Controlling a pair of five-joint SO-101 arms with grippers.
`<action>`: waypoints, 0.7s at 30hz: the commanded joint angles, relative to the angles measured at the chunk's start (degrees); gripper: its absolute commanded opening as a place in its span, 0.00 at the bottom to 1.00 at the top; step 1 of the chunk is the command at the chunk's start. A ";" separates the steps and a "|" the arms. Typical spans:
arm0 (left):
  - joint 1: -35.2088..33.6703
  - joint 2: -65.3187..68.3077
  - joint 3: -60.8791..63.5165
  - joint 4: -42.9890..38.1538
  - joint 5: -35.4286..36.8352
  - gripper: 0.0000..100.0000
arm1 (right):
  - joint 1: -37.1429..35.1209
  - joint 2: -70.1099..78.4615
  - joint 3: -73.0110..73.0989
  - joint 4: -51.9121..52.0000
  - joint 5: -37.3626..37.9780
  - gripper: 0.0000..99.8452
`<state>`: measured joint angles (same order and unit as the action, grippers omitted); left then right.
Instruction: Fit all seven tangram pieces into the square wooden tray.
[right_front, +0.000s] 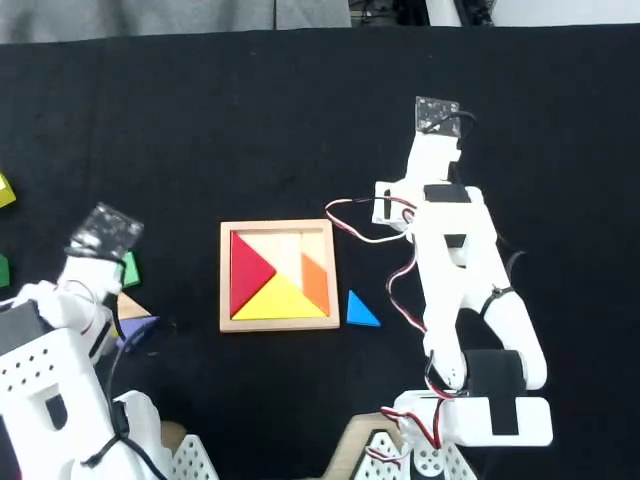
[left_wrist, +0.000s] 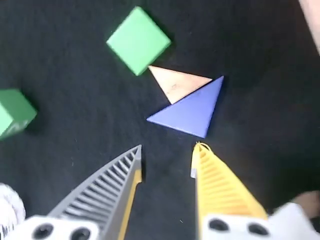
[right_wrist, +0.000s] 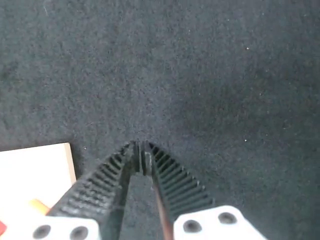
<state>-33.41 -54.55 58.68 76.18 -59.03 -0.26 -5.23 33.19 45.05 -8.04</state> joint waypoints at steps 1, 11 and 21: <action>-1.45 -0.62 5.93 -7.12 -7.12 0.17 | 0.97 -0.22 -0.22 -0.97 0.62 0.01; -6.90 2.73 13.32 -16.88 -10.81 0.10 | 0.79 -0.22 -0.13 -1.05 0.62 0.01; -3.74 28.48 1.63 -12.13 -3.60 0.10 | 0.79 -0.22 -0.13 -1.05 0.62 0.01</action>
<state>-39.47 -32.66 65.71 62.46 -62.81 -0.26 -5.23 33.19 45.05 -7.87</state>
